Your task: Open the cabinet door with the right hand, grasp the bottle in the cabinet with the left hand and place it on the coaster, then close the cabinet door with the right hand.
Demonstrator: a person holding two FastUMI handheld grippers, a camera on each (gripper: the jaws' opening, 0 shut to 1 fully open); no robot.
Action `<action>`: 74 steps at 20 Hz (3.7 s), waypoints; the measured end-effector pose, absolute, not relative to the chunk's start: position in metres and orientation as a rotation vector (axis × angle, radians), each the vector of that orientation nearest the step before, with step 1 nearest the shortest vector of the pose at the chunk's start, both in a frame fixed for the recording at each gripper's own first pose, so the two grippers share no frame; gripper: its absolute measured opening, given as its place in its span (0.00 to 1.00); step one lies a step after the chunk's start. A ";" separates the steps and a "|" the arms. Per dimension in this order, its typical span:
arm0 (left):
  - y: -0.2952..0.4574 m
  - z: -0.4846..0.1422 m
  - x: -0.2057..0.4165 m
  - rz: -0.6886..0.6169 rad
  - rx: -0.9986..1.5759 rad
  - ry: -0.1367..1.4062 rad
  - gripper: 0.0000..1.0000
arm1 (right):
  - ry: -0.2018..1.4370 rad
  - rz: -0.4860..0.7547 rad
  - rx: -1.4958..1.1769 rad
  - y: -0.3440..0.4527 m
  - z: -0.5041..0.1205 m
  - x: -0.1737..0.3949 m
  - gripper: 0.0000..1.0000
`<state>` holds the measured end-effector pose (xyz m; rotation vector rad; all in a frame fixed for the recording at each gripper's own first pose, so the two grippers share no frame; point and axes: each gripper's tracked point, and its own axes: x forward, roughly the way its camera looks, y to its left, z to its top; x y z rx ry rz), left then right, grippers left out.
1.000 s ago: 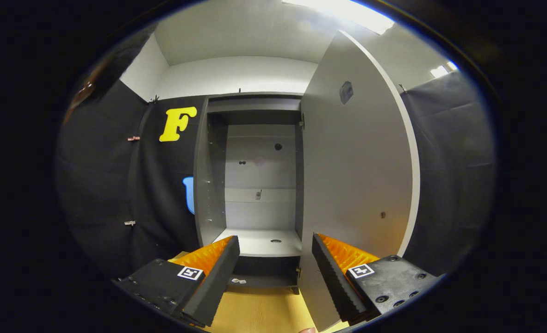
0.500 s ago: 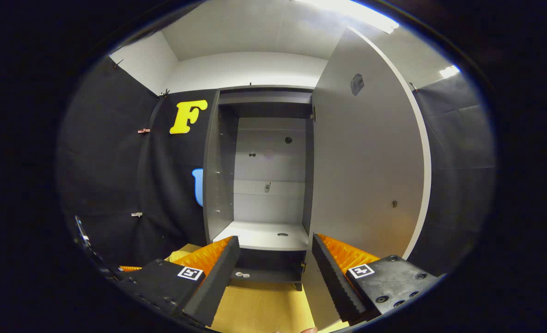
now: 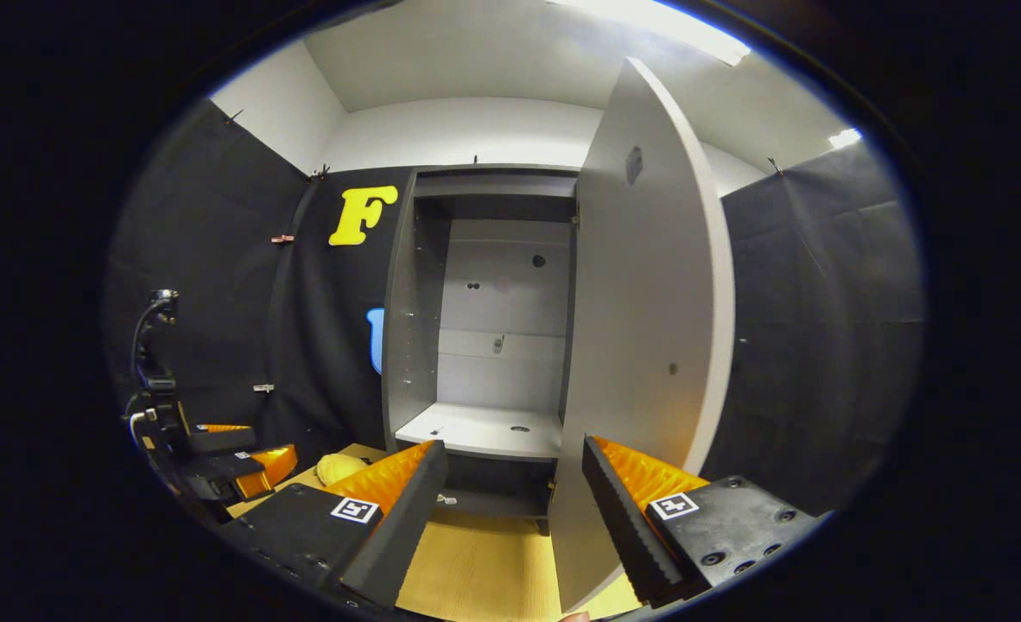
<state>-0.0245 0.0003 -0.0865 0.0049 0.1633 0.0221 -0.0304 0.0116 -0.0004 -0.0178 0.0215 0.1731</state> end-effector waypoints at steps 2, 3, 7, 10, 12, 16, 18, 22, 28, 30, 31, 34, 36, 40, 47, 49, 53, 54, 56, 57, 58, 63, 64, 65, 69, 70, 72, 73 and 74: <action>-0.007 -0.079 -0.021 0.038 -0.003 0.156 0.96 | 0.013 0.183 -0.005 -0.004 0.001 -0.039 0.97; -0.012 -0.074 -0.019 0.048 -0.001 0.148 0.96 | 0.017 0.185 -0.003 -0.016 -0.001 -0.043 0.97; -0.035 -0.062 -0.009 0.074 0.027 0.133 0.96 | 0.040 0.196 0.058 -0.055 -0.001 -0.054 1.00; -0.058 -0.056 -0.004 0.076 0.029 0.124 0.96 | 0.042 0.179 0.068 -0.091 -0.003 -0.056 0.98; -0.074 -0.049 0.000 0.071 0.041 0.110 0.96 | 0.045 0.152 0.071 -0.116 -0.005 -0.053 0.98; -0.098 -0.057 -0.003 0.058 0.025 0.119 0.96 | 0.038 0.114 0.062 -0.154 -0.006 -0.038 0.97; -0.104 -0.059 -0.006 0.068 0.024 0.126 0.96 | 0.038 0.104 0.075 -0.166 -0.006 -0.027 0.97; -0.107 -0.058 -0.012 0.092 0.034 0.134 0.96 | 0.073 0.112 0.106 -0.177 -0.012 -0.004 0.97; -0.088 -0.054 -0.019 0.125 0.051 0.137 0.95 | 0.075 0.124 0.100 -0.165 -0.011 0.010 0.97; -0.081 -0.054 -0.021 0.129 0.065 0.140 0.95 | 0.075 0.105 0.100 -0.159 -0.012 0.005 0.97; -0.077 -0.052 -0.021 0.127 0.071 0.139 0.95 | 0.076 0.091 0.097 -0.159 -0.012 0.007 0.96; -0.068 -0.052 -0.022 0.115 0.086 0.140 0.96 | 0.087 0.074 0.104 -0.150 -0.014 0.004 0.96; -0.063 -0.050 -0.022 0.103 0.102 0.136 0.96 | 0.087 0.070 0.106 -0.140 -0.013 0.000 0.96; -0.054 -0.050 -0.021 0.073 0.098 0.130 0.96 | 0.093 0.071 0.100 -0.116 -0.008 -0.008 0.98; -0.027 -0.055 -0.017 0.051 0.086 0.130 0.96 | 0.098 0.105 0.094 -0.062 -0.008 -0.012 0.98; -0.018 -0.057 -0.015 0.050 0.083 0.131 0.96 | 0.097 0.118 0.097 -0.046 -0.009 -0.010 0.98; 0.000 -0.058 -0.011 0.048 0.080 0.124 0.96 | 0.095 0.145 0.093 -0.015 -0.009 -0.007 0.98; 0.005 -0.059 -0.010 0.048 0.079 0.122 0.96 | 0.094 0.153 0.093 -0.007 -0.010 -0.006 0.98; 0.013 -0.059 -0.007 0.047 0.080 0.119 0.96 | 0.091 0.161 0.094 0.008 -0.011 -0.002 0.98; 0.016 -0.059 -0.005 0.044 0.081 0.117 0.96 | 0.089 0.164 0.090 0.015 -0.012 0.000 0.98; 0.020 -0.059 -0.003 0.042 0.085 0.114 0.96 | 0.084 0.168 0.084 0.022 -0.012 0.003 0.98; 0.042 -0.059 0.003 0.044 0.099 0.103 0.96 | 0.089 0.193 0.101 0.057 -0.018 0.020 0.98; 0.045 -0.058 0.004 0.043 0.100 0.102 0.96 | 0.088 0.197 0.106 0.064 -0.018 0.023 0.98; 0.050 -0.059 0.007 0.046 0.101 0.103 0.96 | 0.090 0.205 0.106 0.072 -0.019 0.026 0.98; 0.060 -0.060 0.011 0.048 0.097 0.105 0.96 | 0.093 0.234 0.094 0.098 -0.020 0.033 0.98; 0.061 -0.060 0.011 0.046 0.096 0.105 0.96 | 0.091 0.242 0.097 0.105 -0.020 0.035 0.98; 0.061 -0.061 0.011 0.040 0.096 0.107 0.96 | 0.091 0.247 0.114 0.109 -0.019 0.035 0.98; 0.061 -0.061 0.011 0.036 0.095 0.106 0.96 | 0.087 0.243 0.125 0.109 -0.018 0.035 0.98; 0.060 -0.061 0.011 0.032 0.094 0.105 0.96 | 0.083 0.233 0.128 0.106 -0.017 0.034 0.98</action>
